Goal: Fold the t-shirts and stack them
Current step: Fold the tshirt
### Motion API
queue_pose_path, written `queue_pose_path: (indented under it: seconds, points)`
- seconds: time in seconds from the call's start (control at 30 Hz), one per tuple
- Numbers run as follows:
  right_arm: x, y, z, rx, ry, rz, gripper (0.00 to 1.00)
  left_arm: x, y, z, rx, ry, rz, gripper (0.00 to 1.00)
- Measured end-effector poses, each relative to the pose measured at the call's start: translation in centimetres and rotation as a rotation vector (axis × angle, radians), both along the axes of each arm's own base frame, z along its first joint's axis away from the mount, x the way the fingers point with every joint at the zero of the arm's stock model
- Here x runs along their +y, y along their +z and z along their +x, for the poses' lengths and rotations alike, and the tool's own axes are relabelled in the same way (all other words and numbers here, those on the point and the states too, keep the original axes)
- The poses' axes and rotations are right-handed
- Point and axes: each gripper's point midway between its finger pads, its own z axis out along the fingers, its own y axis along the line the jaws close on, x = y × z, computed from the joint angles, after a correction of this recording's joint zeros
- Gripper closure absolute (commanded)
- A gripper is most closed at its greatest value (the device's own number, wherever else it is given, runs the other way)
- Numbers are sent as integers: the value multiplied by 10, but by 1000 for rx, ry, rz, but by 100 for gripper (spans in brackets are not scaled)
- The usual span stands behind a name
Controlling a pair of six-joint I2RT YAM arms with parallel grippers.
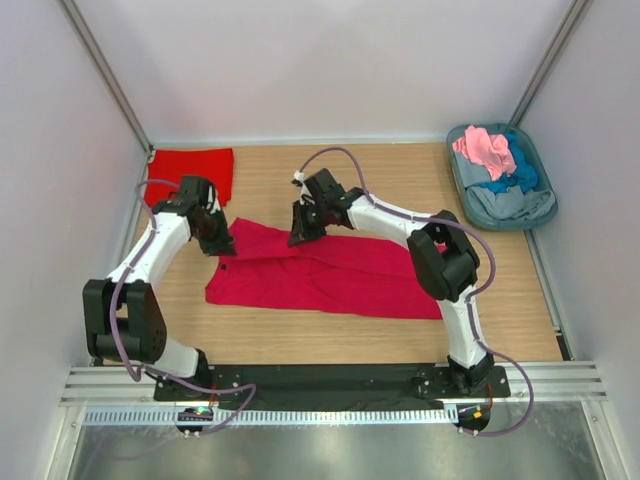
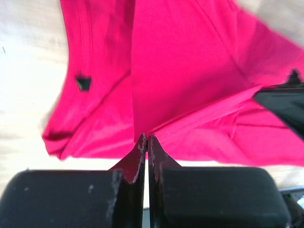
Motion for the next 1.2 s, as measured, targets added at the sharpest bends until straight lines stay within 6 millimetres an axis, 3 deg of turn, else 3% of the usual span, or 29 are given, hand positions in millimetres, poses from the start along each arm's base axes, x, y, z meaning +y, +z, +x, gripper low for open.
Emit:
queue_pose_path:
  seconds: [0.27,0.53,0.67,0.77,0.8,1.0,1.1,1.2]
  points:
    - [-7,14,-18,-1,25,22,99,-11,0,-33,75,-5,-5,100]
    - [-13,-14,-46,64,58,-15,98,-4,-22,-60,182,15,39,100]
    - [-17,-22,-58,85,76,-28,91,1,-35,-64,236,22,70,99]
    - [-20,-23,-66,94,87,-27,84,4,-39,-66,255,30,90,93]
    - [-21,-22,-68,93,92,-23,82,5,-39,-67,261,32,96,86]
    - [-39,-21,-94,95,112,-57,64,31,-40,-88,363,79,241,63]
    - [-47,-17,-99,93,98,-78,63,34,-30,-77,329,94,255,59]
    - [-53,-10,-92,61,51,-109,63,23,-22,-53,262,91,201,57]
